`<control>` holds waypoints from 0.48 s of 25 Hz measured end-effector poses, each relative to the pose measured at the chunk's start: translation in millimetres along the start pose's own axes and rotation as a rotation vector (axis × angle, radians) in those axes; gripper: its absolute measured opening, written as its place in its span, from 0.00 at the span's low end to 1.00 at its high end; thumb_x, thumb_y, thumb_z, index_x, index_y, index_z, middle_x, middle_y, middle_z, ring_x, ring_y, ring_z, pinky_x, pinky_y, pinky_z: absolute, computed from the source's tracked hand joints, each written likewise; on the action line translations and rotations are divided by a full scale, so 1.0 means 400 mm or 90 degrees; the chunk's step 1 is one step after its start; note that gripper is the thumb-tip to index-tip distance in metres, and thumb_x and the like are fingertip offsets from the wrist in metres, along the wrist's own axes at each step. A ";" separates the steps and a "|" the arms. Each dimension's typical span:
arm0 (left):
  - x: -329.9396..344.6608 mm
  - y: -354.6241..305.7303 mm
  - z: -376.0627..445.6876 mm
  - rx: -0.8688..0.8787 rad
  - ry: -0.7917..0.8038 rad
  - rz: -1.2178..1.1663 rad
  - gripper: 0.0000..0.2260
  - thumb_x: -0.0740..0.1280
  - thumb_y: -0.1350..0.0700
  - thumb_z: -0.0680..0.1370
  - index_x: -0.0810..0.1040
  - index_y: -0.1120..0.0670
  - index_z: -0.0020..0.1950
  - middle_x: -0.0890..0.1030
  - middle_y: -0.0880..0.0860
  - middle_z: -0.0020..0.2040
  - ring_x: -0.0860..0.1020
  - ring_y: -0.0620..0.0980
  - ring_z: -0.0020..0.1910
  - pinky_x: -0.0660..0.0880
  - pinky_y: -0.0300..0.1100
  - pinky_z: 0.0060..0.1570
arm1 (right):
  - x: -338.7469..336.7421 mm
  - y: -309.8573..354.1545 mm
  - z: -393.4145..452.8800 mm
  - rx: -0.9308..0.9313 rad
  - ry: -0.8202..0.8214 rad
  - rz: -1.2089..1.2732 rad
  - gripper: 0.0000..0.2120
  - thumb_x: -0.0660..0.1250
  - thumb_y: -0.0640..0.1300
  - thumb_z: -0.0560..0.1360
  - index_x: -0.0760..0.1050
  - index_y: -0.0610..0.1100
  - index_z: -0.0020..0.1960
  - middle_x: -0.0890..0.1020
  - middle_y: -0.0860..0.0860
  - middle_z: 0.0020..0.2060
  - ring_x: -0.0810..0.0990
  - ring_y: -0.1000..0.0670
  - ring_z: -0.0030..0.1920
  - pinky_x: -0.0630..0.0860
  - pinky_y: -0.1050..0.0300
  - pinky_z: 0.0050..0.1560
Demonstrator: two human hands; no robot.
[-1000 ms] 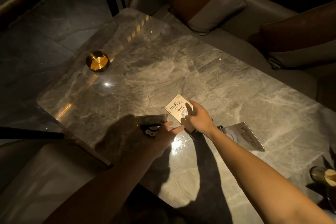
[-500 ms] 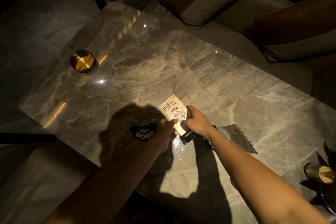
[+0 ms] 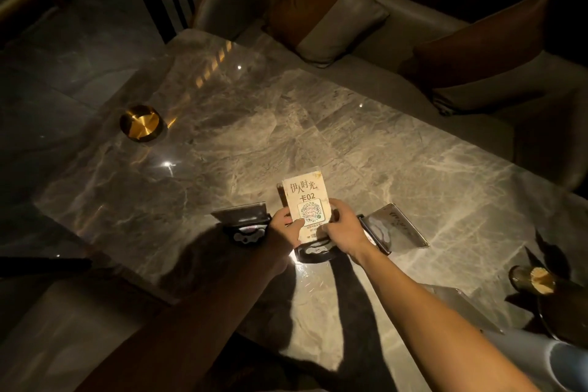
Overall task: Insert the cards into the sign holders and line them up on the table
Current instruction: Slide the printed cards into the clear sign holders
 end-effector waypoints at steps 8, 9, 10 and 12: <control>-0.036 -0.005 -0.077 0.071 0.010 0.004 0.11 0.69 0.55 0.79 0.74 0.56 0.60 0.82 0.57 0.55 0.84 0.57 0.52 0.83 0.53 0.48 | 0.013 -0.044 -0.096 0.008 -0.059 0.064 0.18 0.66 0.29 0.75 0.70 0.45 0.61 0.85 0.48 0.51 0.87 0.48 0.40 0.85 0.38 0.44; -0.038 -0.004 -0.082 0.080 0.019 0.009 0.09 0.69 0.54 0.80 0.74 0.55 0.57 0.83 0.57 0.54 0.84 0.56 0.51 0.83 0.53 0.48 | 0.012 -0.050 -0.102 -0.006 -0.076 0.058 0.14 0.65 0.31 0.77 0.72 0.45 0.60 0.85 0.48 0.51 0.87 0.46 0.44 0.84 0.39 0.48; -0.038 -0.008 -0.091 0.092 0.026 0.015 0.08 0.69 0.53 0.80 0.74 0.55 0.55 0.84 0.58 0.52 0.85 0.56 0.50 0.83 0.53 0.47 | 0.011 -0.054 -0.107 -0.021 -0.093 0.051 0.11 0.65 0.34 0.79 0.73 0.45 0.59 0.85 0.49 0.52 0.87 0.46 0.49 0.84 0.40 0.50; -0.039 -0.013 -0.102 0.117 0.032 0.033 0.09 0.70 0.51 0.78 0.74 0.54 0.52 0.85 0.59 0.50 0.86 0.57 0.48 0.84 0.55 0.47 | 0.010 -0.060 -0.117 -0.051 -0.119 0.043 0.10 0.64 0.36 0.79 0.75 0.46 0.59 0.85 0.49 0.53 0.85 0.47 0.53 0.83 0.42 0.54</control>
Point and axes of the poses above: each hand's wrist, its own z-axis towards the middle knuckle, its own x-axis out of the palm, y = z × x, the point moved 4 cm from there along z, towards the middle knuckle
